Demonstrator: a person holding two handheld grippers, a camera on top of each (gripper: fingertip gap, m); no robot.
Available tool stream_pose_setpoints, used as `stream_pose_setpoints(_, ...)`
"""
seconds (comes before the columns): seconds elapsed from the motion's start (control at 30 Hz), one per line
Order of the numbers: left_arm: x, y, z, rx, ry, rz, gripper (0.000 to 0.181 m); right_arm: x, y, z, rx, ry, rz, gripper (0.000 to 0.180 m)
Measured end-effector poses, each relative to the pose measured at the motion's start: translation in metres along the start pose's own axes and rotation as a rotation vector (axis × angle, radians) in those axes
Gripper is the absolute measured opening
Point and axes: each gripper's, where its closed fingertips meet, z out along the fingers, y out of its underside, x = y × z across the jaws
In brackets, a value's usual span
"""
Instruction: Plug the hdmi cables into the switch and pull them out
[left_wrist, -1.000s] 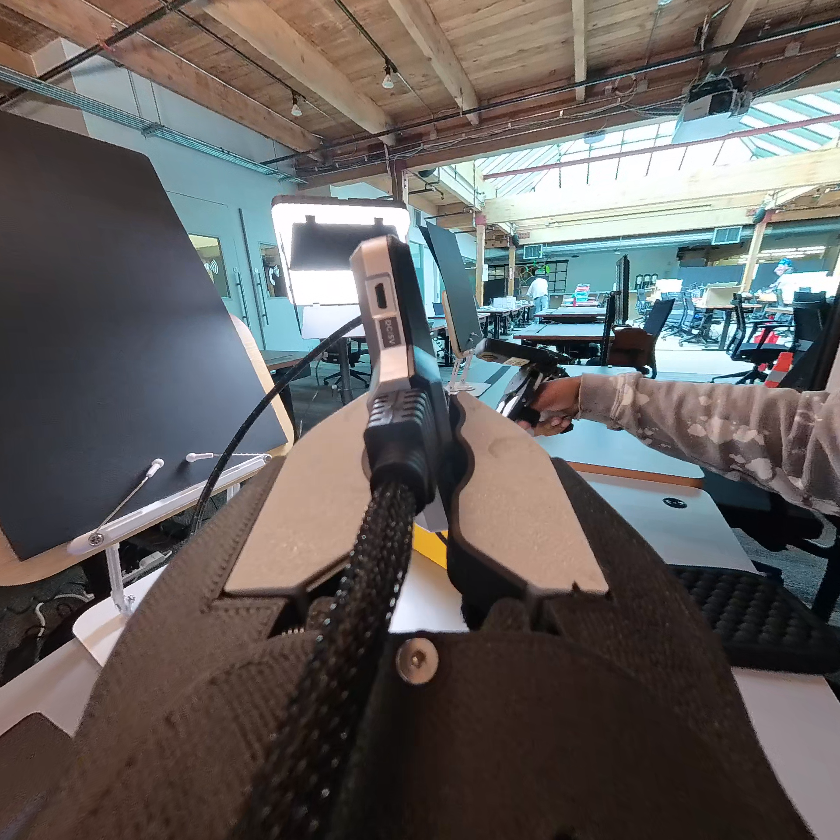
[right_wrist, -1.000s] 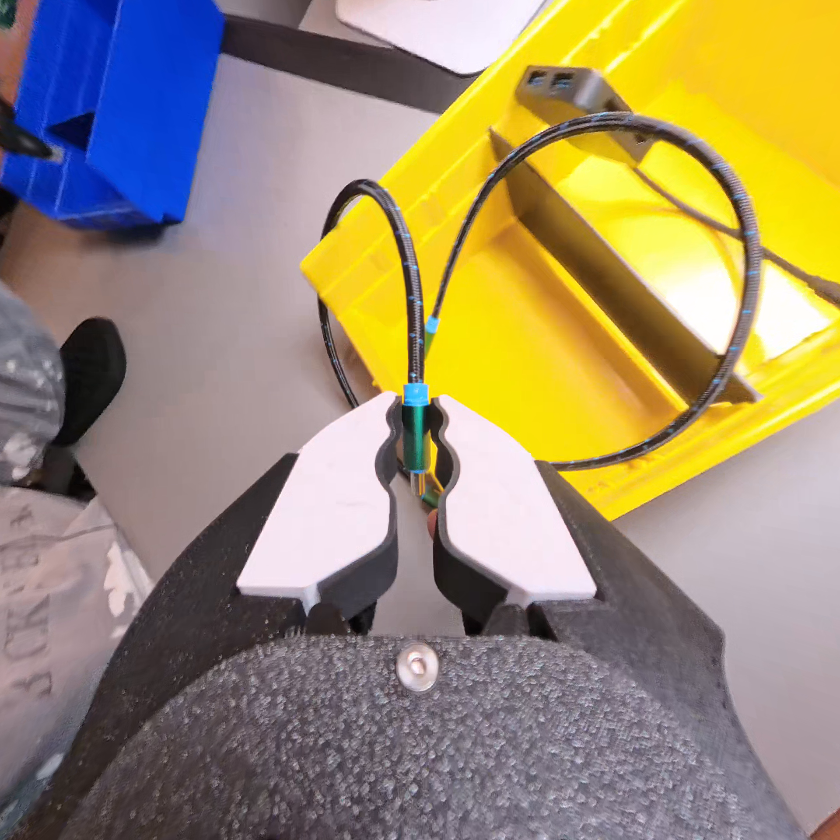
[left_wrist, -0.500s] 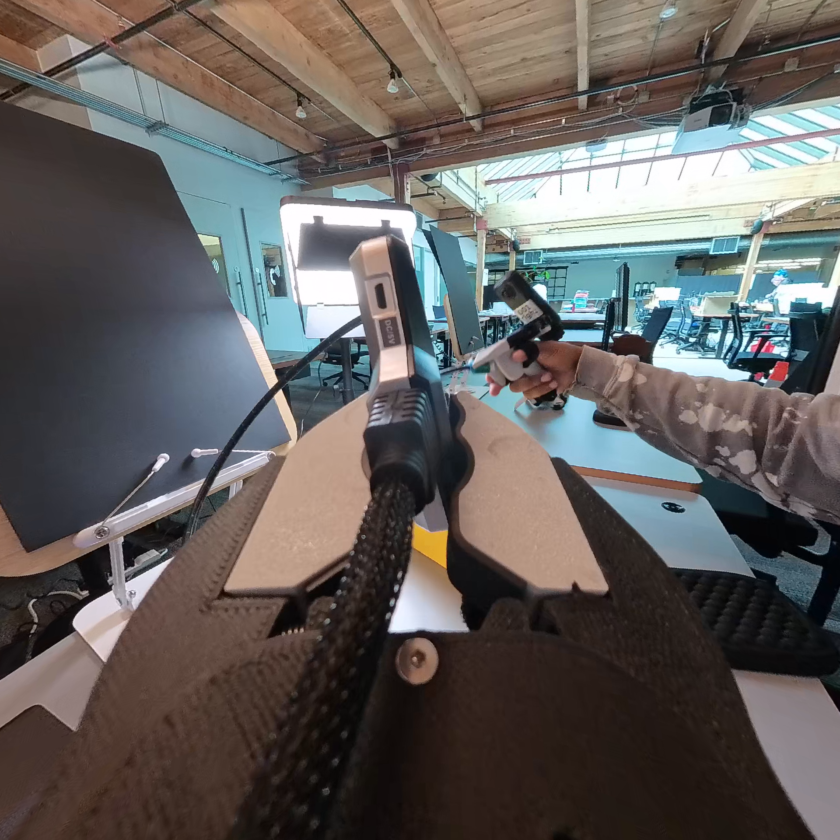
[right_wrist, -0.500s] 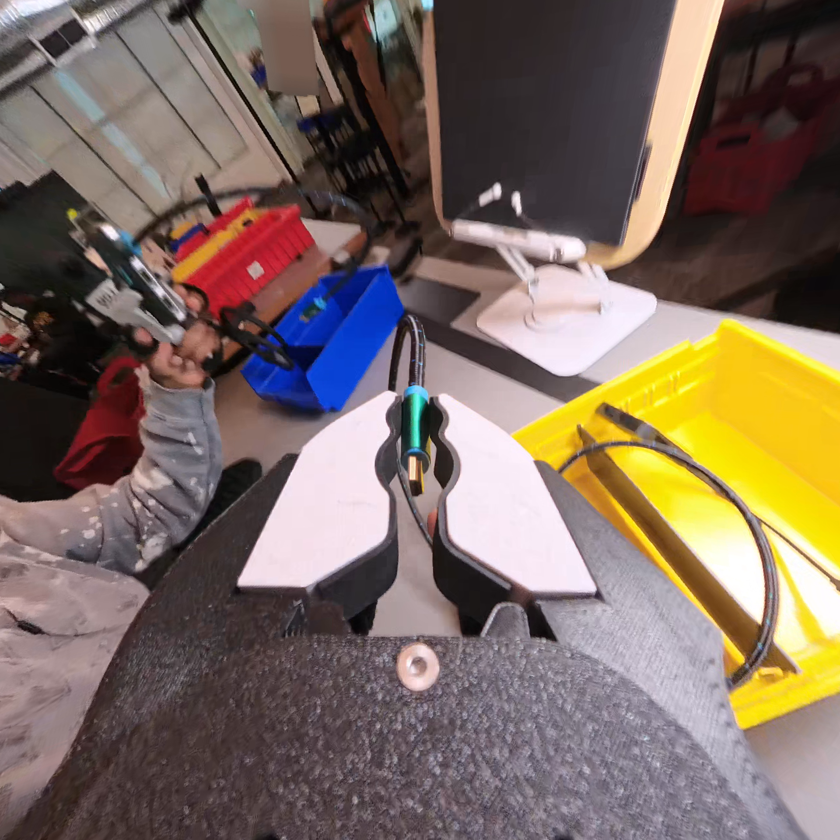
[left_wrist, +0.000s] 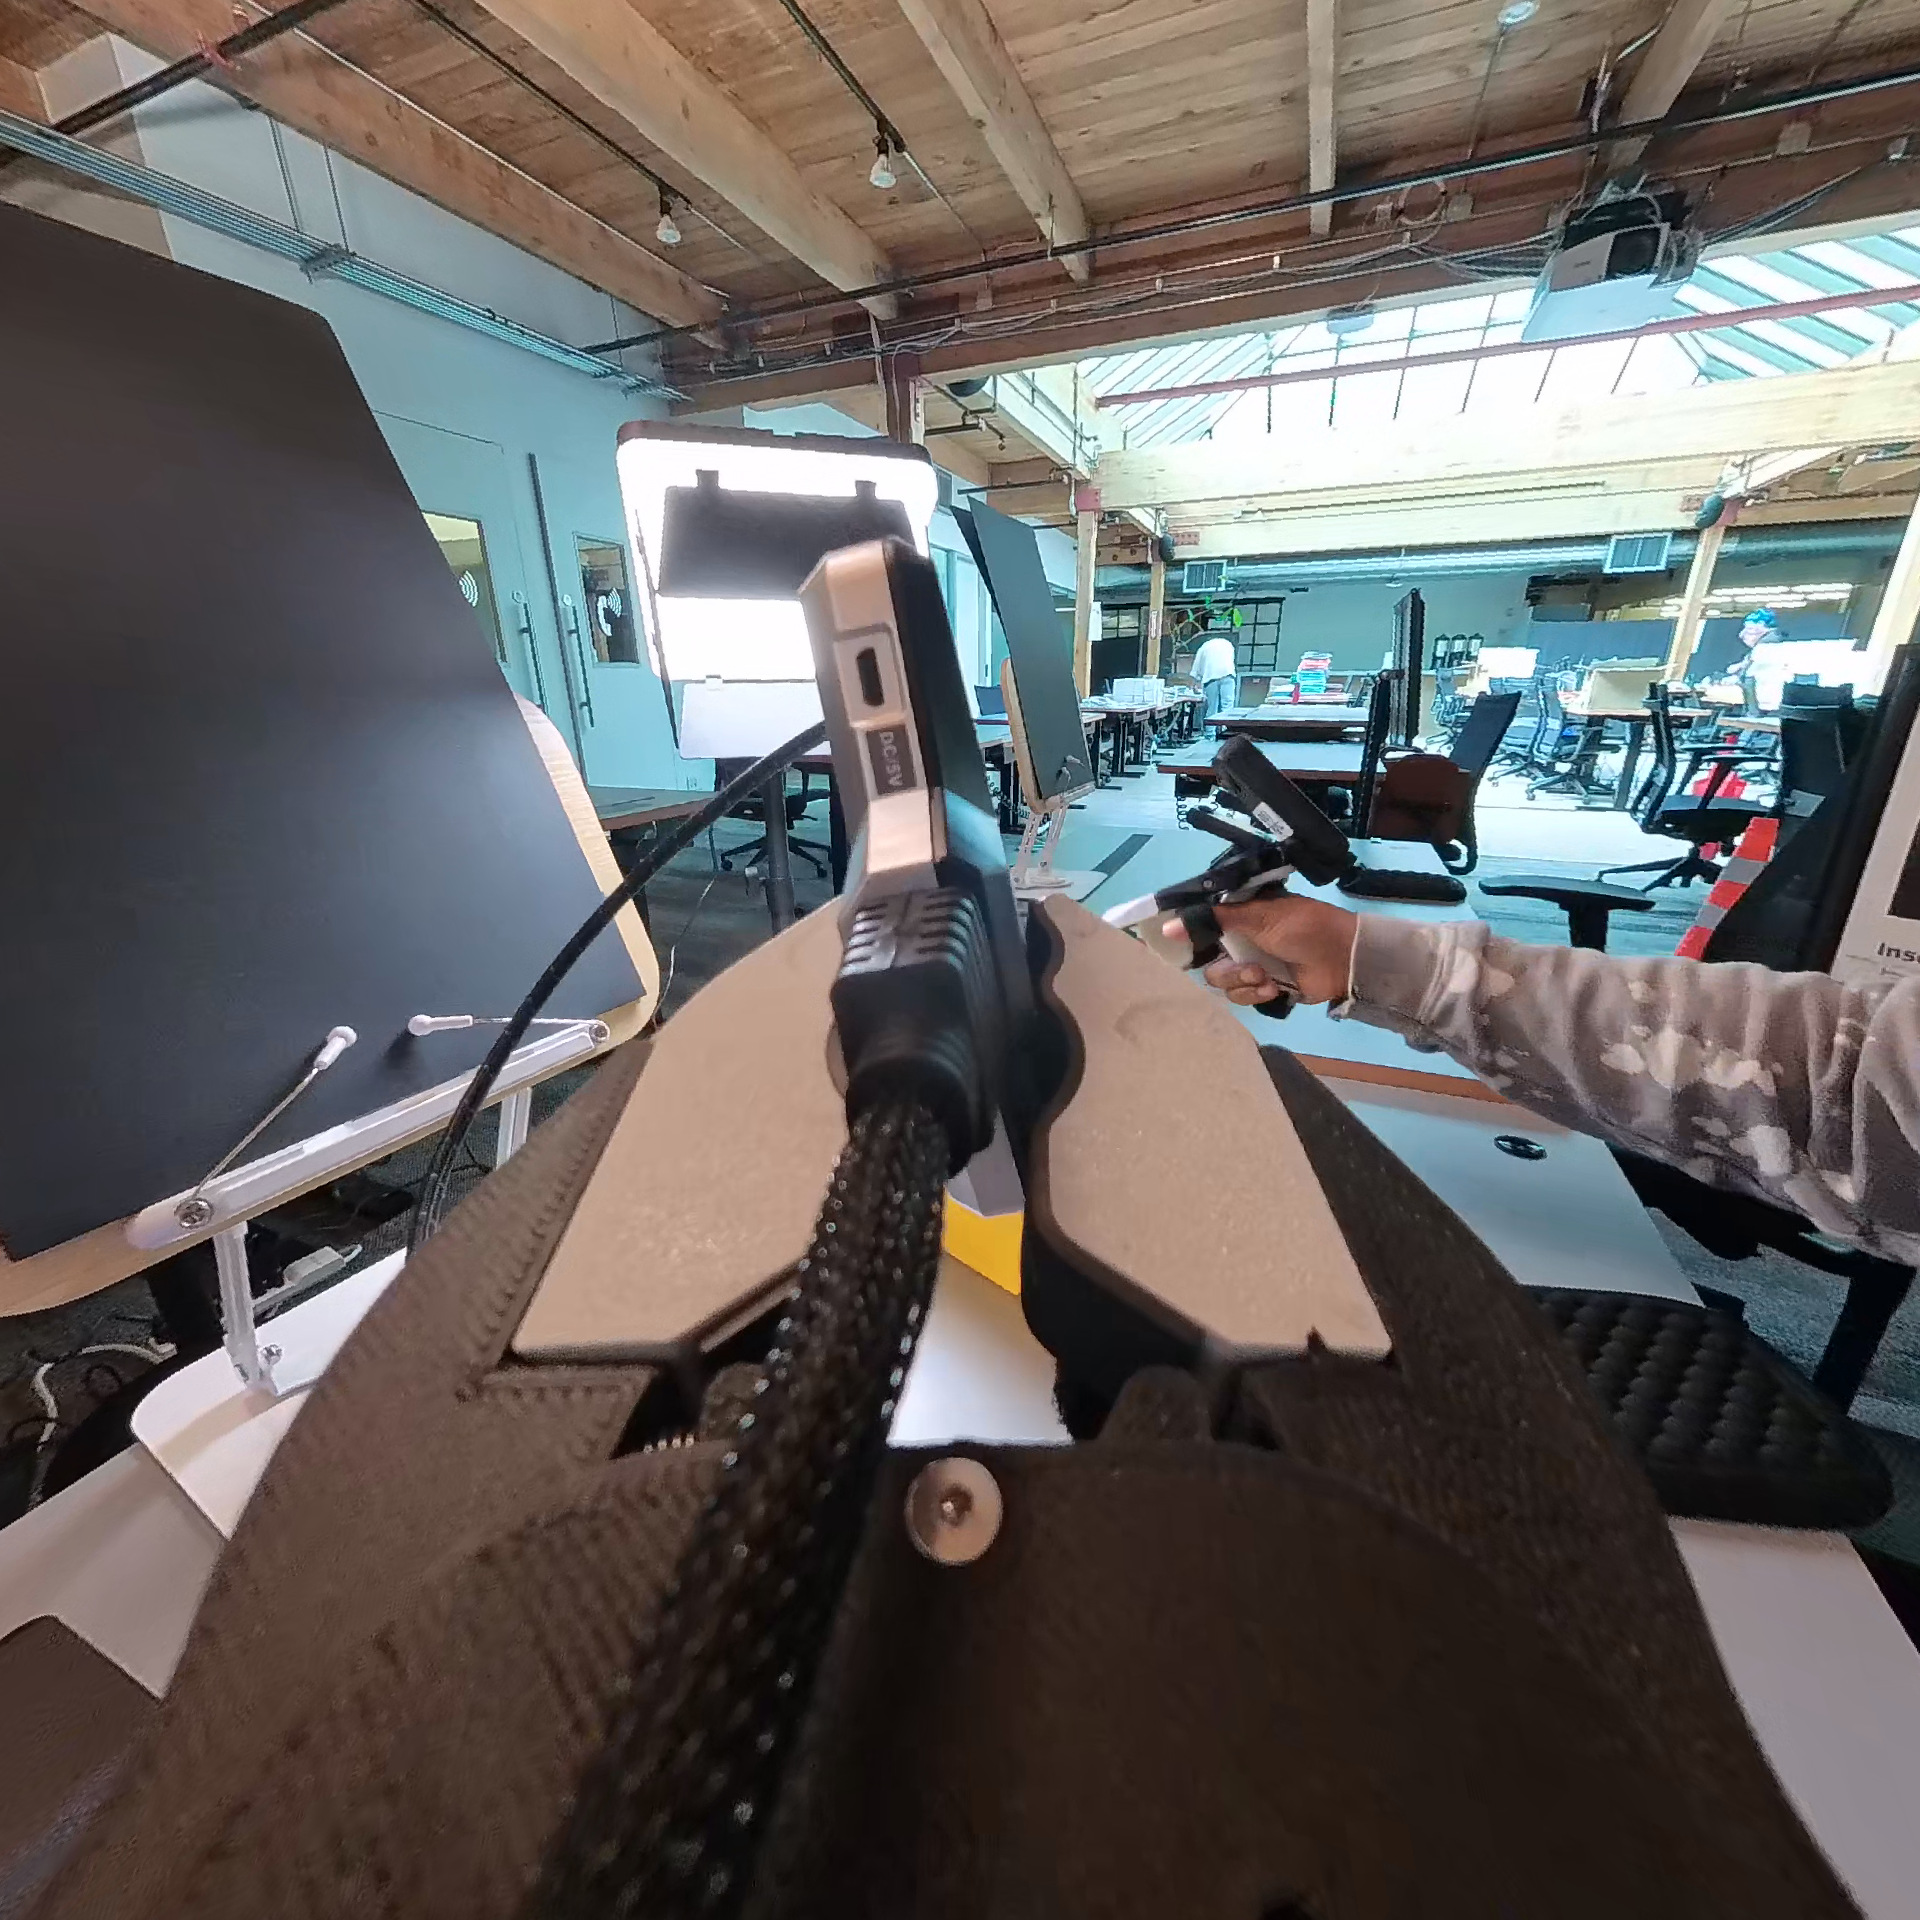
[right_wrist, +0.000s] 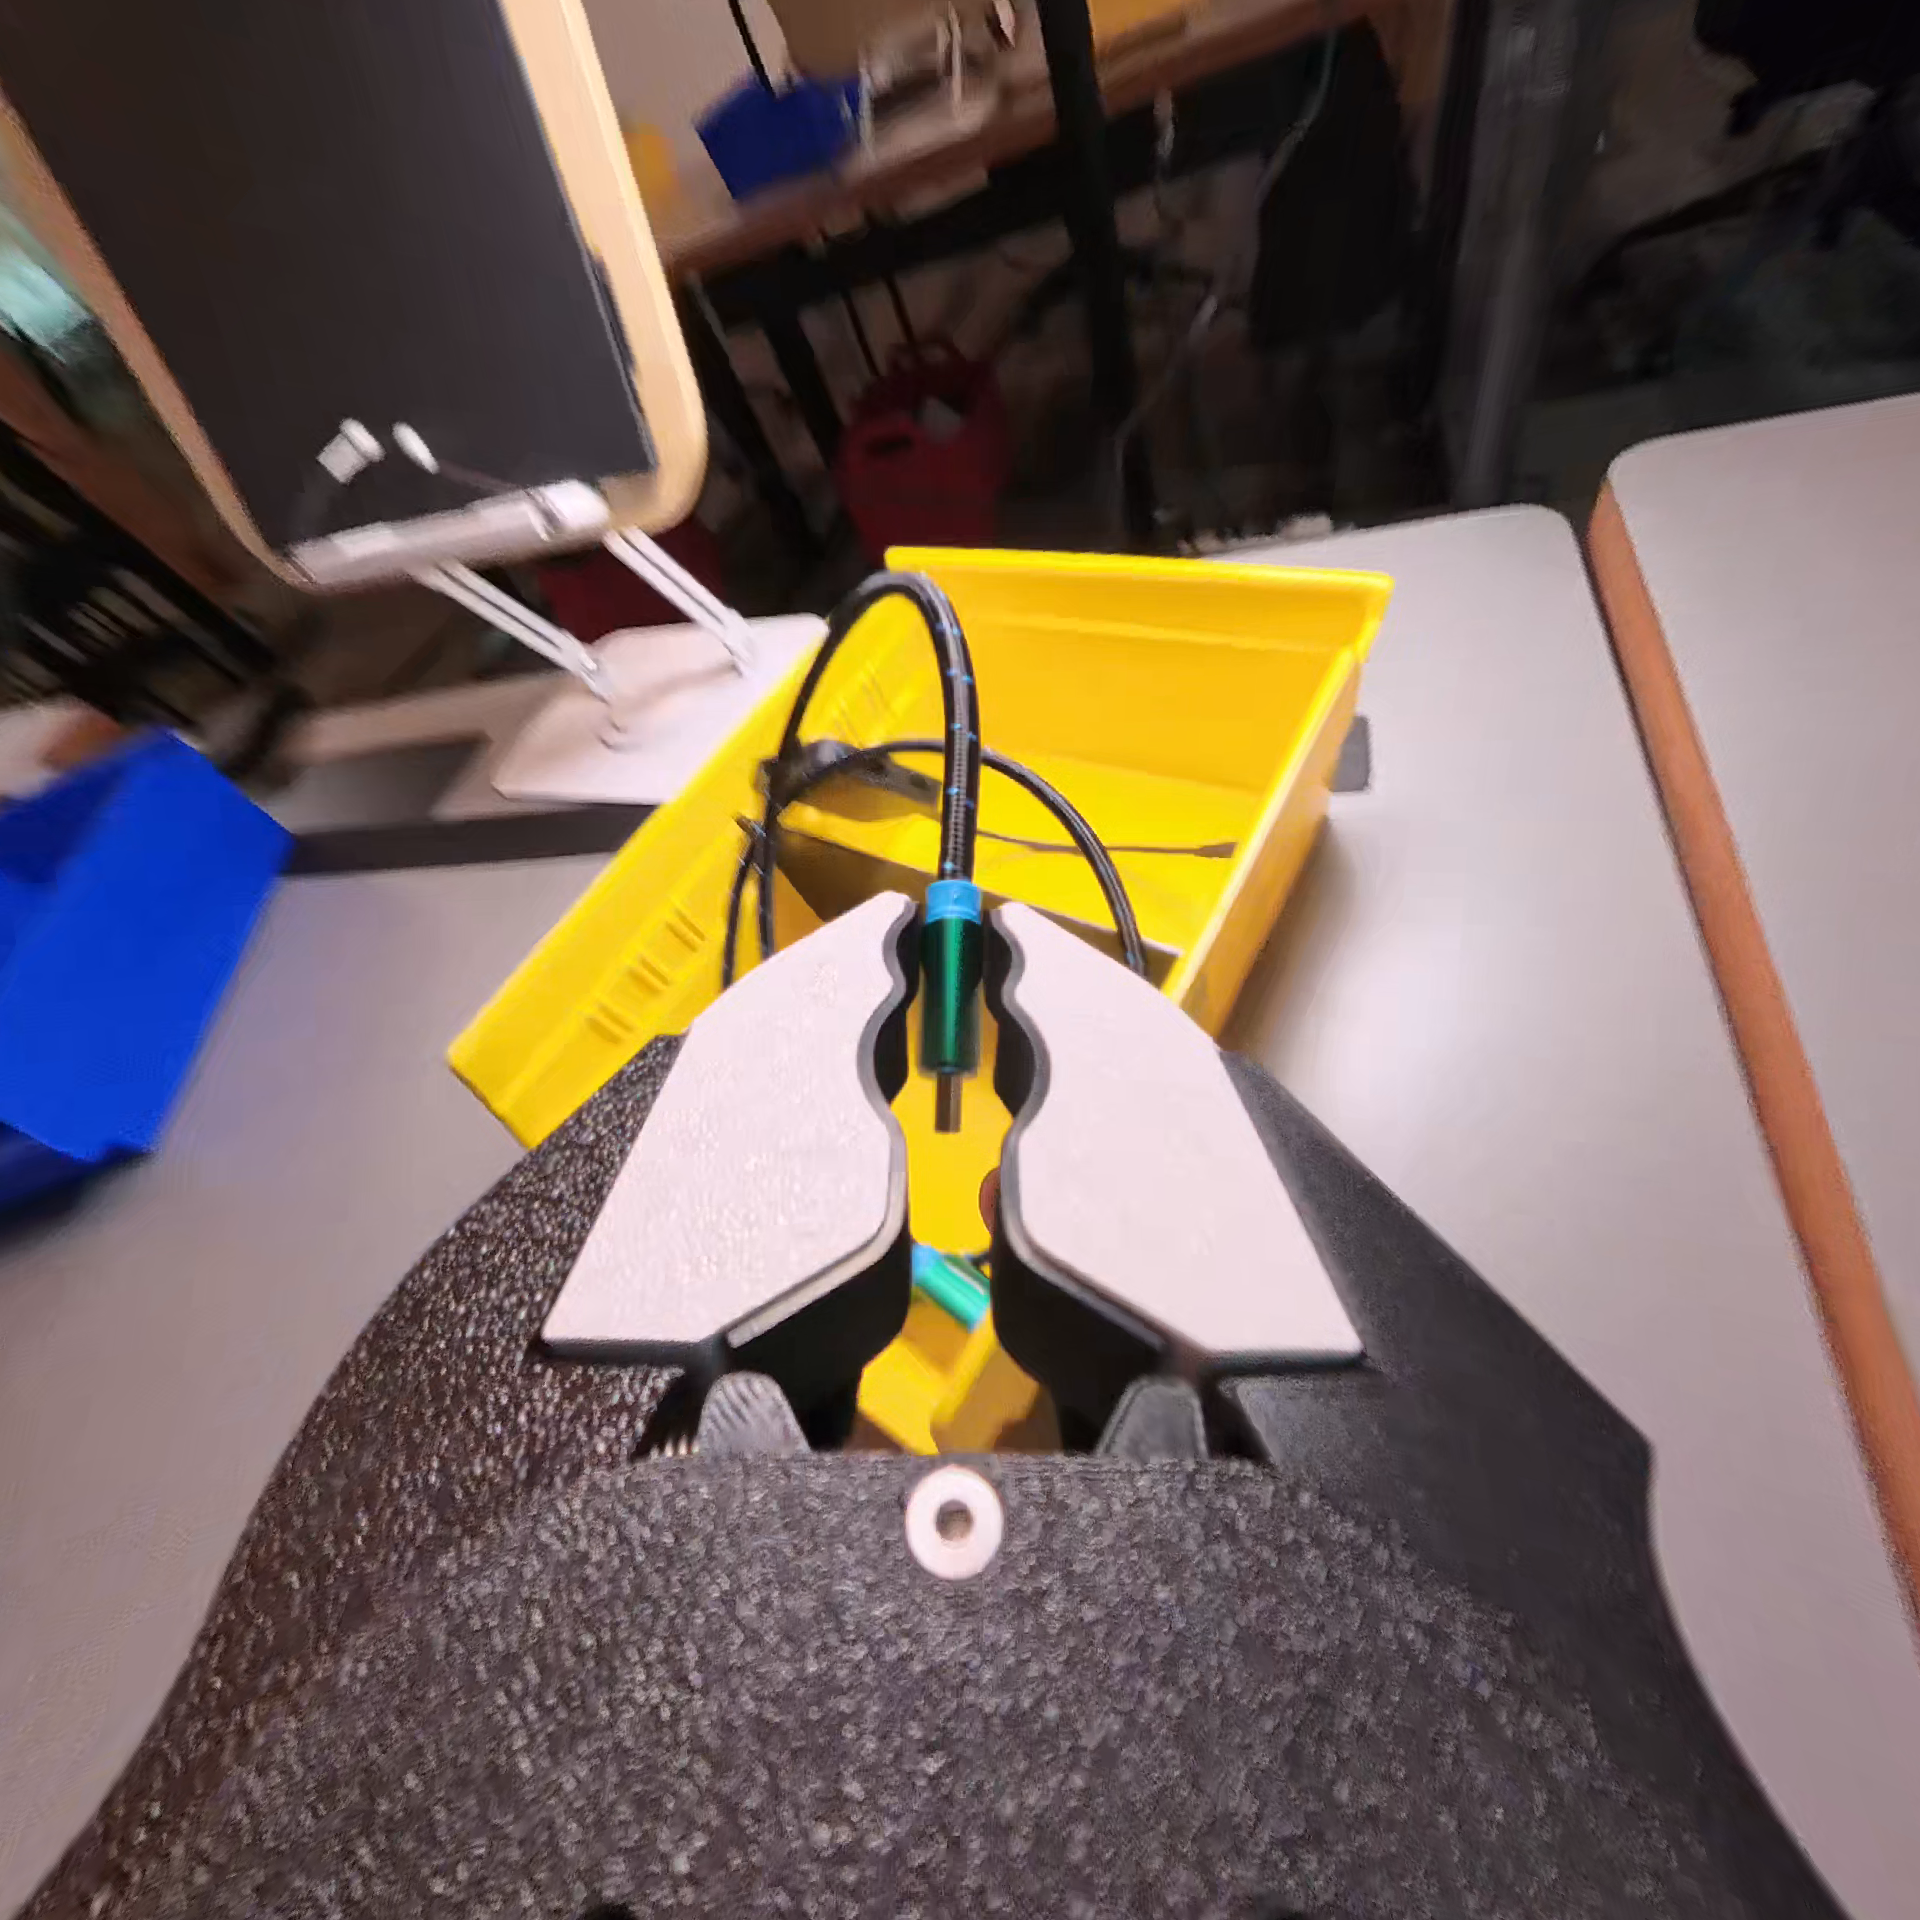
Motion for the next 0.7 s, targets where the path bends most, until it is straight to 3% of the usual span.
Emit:
stream_pose_setpoints(0.1,0.0,0.004,0.003,-0.014,0.001,-0.001,0.025,0.009,0.019,-0.001,-0.194,0.172,-0.231,0.01)
stream_pose_setpoints(0.17,0.001,0.007,0.005,-0.022,0.004,-0.005,0.025,0.014,0.037,-0.003,-0.418,0.244,-0.408,0.011)
stream_pose_setpoints(0.23,0.001,0.009,0.007,-0.028,0.007,-0.005,0.025,0.007,0.054,-0.002,-0.611,0.235,-0.539,0.011)
stream_pose_setpoints(0.4,0.003,0.011,0.008,-0.041,0.011,-0.001,0.025,-0.016,0.079,0.018,-0.884,0.226,-0.693,0.013)
stream_pose_setpoints(0.53,0.005,0.011,0.008,-0.049,0.01,0.006,0.026,-0.004,0.107,0.043,-1.044,0.272,-0.702,0.015)
stream_pose_setpoints(0.7,0.004,0.01,0.006,-0.049,0.006,0.013,0.026,0.003,0.089,0.05,-1.0,0.39,-0.836,0.032)
